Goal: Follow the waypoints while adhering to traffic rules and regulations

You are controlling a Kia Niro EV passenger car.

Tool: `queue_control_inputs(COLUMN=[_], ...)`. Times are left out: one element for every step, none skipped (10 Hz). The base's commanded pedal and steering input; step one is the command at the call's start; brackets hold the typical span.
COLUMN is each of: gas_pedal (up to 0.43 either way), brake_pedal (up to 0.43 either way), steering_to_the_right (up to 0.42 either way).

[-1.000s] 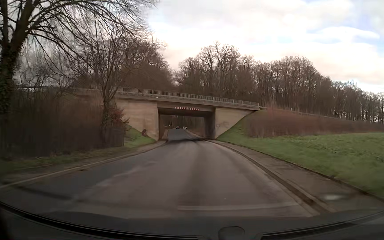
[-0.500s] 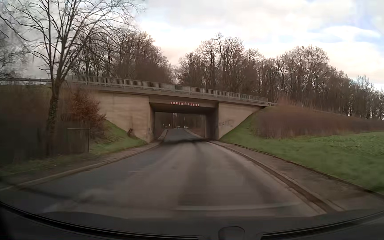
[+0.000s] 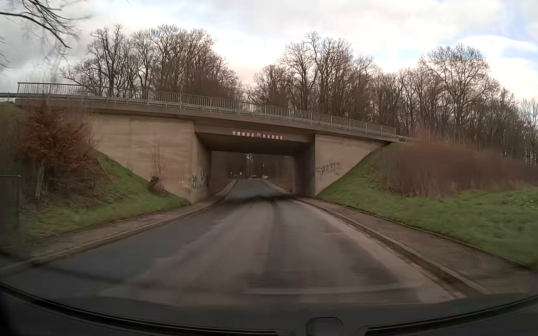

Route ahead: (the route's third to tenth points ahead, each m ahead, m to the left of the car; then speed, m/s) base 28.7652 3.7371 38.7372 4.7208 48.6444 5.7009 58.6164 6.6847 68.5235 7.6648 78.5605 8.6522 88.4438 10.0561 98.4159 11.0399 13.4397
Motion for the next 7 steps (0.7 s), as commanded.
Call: queue_control_inputs(gas_pedal=[0.118, 0.118, 0.118, 0.118, 0.118, 0.118, 0.118], brake_pedal=[0.000, 0.000, 0.000, 0.000, 0.000, 0.000, 0.000], steering_to_the_right=[-0.009, -0.010, -0.012, -0.012, -0.012, -0.012, -0.013])
